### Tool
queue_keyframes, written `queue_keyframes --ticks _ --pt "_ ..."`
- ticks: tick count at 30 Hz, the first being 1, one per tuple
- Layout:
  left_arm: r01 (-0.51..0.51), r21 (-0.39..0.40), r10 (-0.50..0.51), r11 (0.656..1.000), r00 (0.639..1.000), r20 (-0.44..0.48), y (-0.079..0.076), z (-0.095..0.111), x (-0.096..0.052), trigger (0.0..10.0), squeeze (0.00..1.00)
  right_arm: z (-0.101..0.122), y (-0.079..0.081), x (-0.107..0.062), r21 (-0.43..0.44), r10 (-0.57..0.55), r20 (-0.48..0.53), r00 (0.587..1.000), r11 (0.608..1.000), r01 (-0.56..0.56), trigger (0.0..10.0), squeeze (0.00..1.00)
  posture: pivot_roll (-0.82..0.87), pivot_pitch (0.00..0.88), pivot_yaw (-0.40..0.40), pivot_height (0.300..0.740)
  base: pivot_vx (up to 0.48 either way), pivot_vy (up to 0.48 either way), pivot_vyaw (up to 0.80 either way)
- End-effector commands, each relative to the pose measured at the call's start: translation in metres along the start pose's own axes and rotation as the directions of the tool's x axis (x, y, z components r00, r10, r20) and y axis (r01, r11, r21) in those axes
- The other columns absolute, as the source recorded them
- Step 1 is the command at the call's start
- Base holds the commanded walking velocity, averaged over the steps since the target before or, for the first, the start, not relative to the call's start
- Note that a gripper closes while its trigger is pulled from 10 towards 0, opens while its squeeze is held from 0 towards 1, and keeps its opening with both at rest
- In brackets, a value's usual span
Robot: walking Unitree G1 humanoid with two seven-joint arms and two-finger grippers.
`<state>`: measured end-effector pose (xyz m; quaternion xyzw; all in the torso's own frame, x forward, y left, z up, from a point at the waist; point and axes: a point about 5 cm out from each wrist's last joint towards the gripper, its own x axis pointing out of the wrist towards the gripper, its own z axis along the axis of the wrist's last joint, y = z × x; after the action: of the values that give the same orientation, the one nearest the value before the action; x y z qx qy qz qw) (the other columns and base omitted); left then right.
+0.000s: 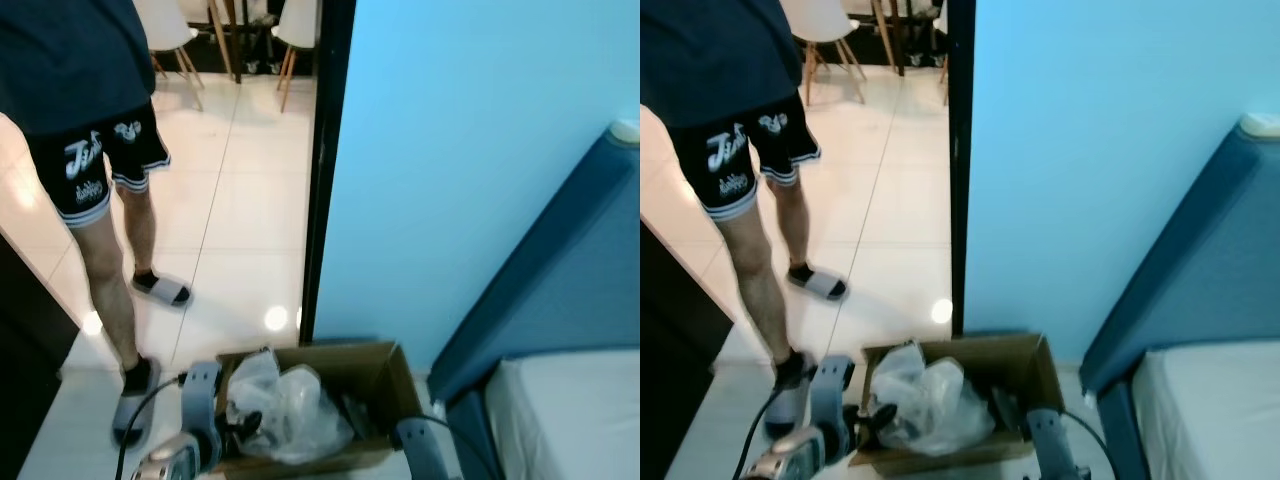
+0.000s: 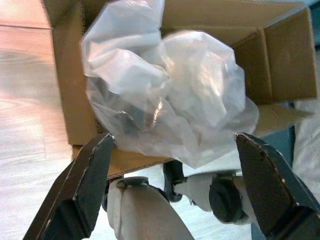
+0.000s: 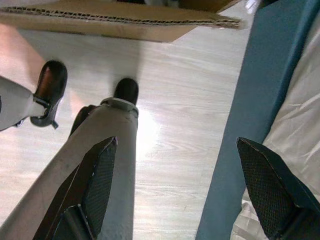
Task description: Clean up the room
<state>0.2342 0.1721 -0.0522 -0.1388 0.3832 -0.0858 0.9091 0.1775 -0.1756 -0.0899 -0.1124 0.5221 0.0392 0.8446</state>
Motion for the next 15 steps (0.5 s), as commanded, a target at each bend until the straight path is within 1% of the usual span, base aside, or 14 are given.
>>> queue_keyframes --ticks 1,2,4,5,6,7,9,10,12,14,15 --pt "-0.087 -0.073 0.083 0.994 0.995 -0.058 0.011 -0.016 -0.005 10.0 0.0 -0.008 0.006 0.0 -0.028 0.021 -0.027 0.999 0.999 -0.021 10.0 0.0 0.16 0.0 -0.06 0.74 -0.319 0.0 0.0" --pt "-0.136 -0.096 0.128 0.986 0.988 -0.083 0.017 -0.023 -0.008 10.0 0.0 -0.009 0.005 0.0 -0.04 0.025 -0.034 0.999 0.999 -0.027 10.0 0.0 0.15 0.0 -0.065 0.74 -0.349 0.0 0.0" --pt "-0.136 -0.096 0.128 0.986 0.988 -0.083 0.017 -0.023 -0.008 10.0 0.0 -0.009 0.005 0.0 -0.04 0.025 -0.034 0.999 0.999 -0.027 10.0 0.0 0.15 0.0 -0.065 0.74 -0.349 0.0 0.0" --pt "-0.175 -0.104 0.164 0.979 0.981 -0.104 0.021 -0.028 -0.011 10.0 0.0 -0.01 0.004 0.0 -0.048 0.026 -0.039 0.999 0.998 -0.028 10.0 0.0 0.15 0.0 -0.07 0.74 -0.352 0.0 0.0" --pt "-0.175 -0.104 0.164 0.979 0.981 -0.104 0.021 -0.028 -0.011 10.0 0.0 -0.01 0.004 0.0 -0.048 0.026 -0.039 0.999 0.998 -0.028 10.0 0.0 0.15 0.0 -0.07 0.74 -0.352 0.0 0.0" --pt "-0.214 -0.117 0.198 0.97 0.971 -0.131 0.026 -0.037 -0.015 10.0 0.0 -0.011 0.002 -0.001 -0.045 0.026 -0.046 0.999 0.999 -0.028 10.0 0.0 0.14 0.0 -0.072 0.74 -0.36 0.0 0.0" --pt "-0.214 -0.117 0.198 0.97 0.971 -0.131 0.026 -0.037 -0.015 10.0 0.0 -0.011 0.002 -0.001 -0.045 0.026 -0.046 0.999 0.999 -0.028 10.0 0.0 0.14 0.0 -0.072 0.74 -0.36 0.0 0.0" --pt "-0.241 -0.127 0.221 0.962 0.963 -0.154 0.029 -0.045 -0.018 10.0 0.0 -0.011 0.0 -0.001 -0.038 0.021 -0.051 0.999 0.999 -0.023 10.0 0.0 0.14 0.0 -0.068 0.74 -0.364 0.0 0.0" --pt "-0.241 -0.127 0.221 0.962 0.963 -0.154 0.029 -0.045 -0.018 10.0 0.0 -0.011 0.0 -0.001 -0.038 0.021 -0.051 0.999 0.999 -0.023 10.0 0.0 0.14 0.0 -0.068 0.74 -0.364 0.0 0.0" --pt "-0.274 -0.122 0.248 0.954 0.95 -0.191 0.033 -0.057 -0.023 10.0 0.0 -0.013 -0.006 -0.001 -0.024 0.007 -0.061 0.998 1.0 -0.009 10.0 0.0 0.14 0.0 -0.072 0.74 -0.371 0.0 0.0" --pt "-0.274 -0.122 0.248 0.954 0.95 -0.191 0.033 -0.057 -0.023 10.0 0.0 -0.013 -0.006 -0.001 -0.024 0.007 -0.061 0.998 1.0 -0.009 10.0 0.0 0.14 0.0 -0.072 0.74 -0.375 0.0 0.0"
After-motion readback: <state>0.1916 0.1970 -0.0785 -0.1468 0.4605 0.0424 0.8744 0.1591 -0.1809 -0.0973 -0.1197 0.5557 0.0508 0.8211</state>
